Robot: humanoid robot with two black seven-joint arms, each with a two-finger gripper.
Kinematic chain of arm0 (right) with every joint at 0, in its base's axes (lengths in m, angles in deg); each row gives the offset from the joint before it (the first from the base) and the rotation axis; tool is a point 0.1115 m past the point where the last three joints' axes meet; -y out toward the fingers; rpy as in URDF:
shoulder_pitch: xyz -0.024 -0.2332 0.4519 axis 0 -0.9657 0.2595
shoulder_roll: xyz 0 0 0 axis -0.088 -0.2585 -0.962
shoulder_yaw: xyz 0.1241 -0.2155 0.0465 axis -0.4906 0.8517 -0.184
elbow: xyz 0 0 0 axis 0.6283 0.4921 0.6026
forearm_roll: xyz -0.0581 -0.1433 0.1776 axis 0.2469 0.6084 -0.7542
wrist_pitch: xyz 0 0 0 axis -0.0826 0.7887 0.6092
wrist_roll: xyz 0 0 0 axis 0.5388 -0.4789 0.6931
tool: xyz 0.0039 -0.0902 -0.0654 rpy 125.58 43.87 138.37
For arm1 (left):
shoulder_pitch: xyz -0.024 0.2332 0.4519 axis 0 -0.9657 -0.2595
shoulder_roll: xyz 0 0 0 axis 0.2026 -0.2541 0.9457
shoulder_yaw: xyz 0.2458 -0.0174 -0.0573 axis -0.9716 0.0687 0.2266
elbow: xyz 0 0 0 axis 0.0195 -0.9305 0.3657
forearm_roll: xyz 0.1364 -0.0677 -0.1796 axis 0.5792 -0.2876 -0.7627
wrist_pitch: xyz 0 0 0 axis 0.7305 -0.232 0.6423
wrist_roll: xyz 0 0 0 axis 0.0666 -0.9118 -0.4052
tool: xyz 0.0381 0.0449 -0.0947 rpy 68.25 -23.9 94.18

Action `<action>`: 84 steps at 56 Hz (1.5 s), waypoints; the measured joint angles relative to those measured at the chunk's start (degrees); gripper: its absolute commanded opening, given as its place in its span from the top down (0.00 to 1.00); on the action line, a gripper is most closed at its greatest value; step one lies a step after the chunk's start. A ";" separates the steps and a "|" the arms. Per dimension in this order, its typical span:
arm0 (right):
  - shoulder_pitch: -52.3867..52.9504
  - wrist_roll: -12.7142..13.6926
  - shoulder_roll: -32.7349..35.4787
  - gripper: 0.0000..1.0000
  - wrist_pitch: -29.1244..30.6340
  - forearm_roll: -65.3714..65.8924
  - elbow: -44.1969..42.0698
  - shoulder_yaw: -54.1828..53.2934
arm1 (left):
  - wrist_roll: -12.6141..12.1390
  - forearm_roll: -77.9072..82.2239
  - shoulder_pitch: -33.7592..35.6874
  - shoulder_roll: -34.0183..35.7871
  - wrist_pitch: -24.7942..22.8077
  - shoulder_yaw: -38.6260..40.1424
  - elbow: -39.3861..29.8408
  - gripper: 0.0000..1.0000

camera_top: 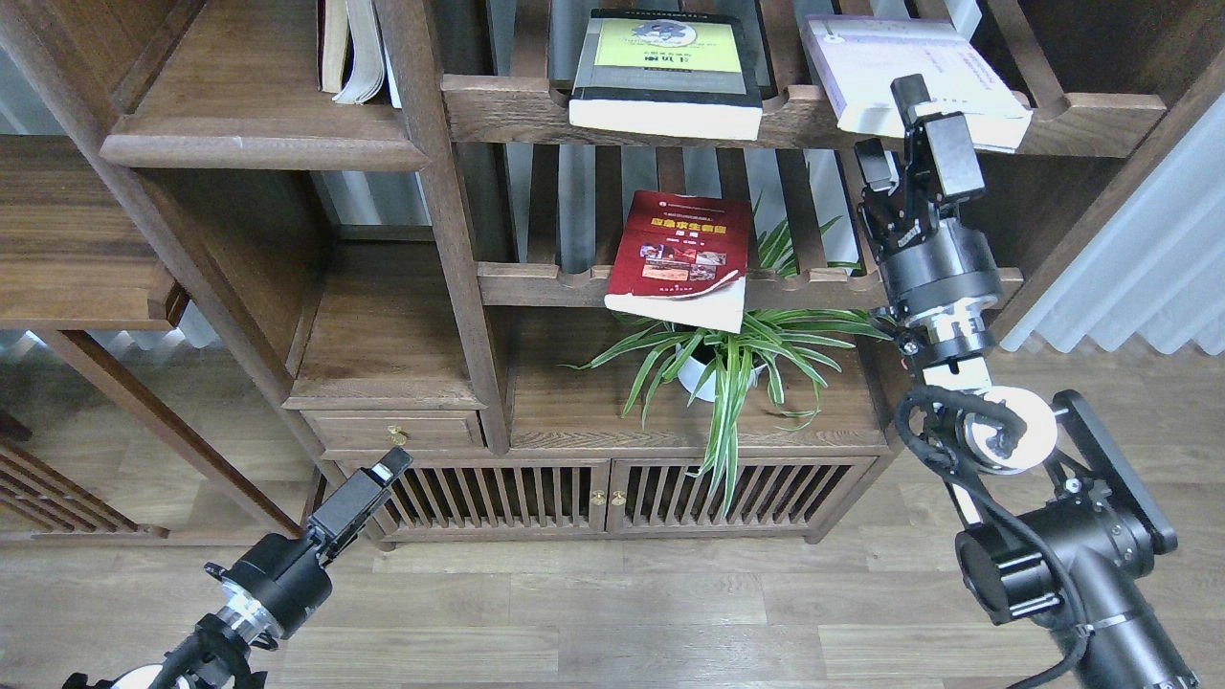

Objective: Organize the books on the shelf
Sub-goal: 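Grasp the white book with the right gripper and pull it off the shelf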

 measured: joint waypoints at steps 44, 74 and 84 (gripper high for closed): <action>3.29 -0.17 -0.33 0.71 -12.41 -2.14 -1.41 -6.08 | 0.00 0.00 0.02 0.00 0.00 0.33 0.62 0.00; -3.62 0.00 -0.83 0.96 10.99 -4.02 2.23 -4.29 | 0.00 -0.07 -0.04 0.00 0.00 0.40 2.25 0.00; -12.82 0.00 -2.02 0.97 19.46 -10.94 9.46 -4.25 | 0.00 -0.32 -0.15 0.00 0.00 0.43 4.02 0.00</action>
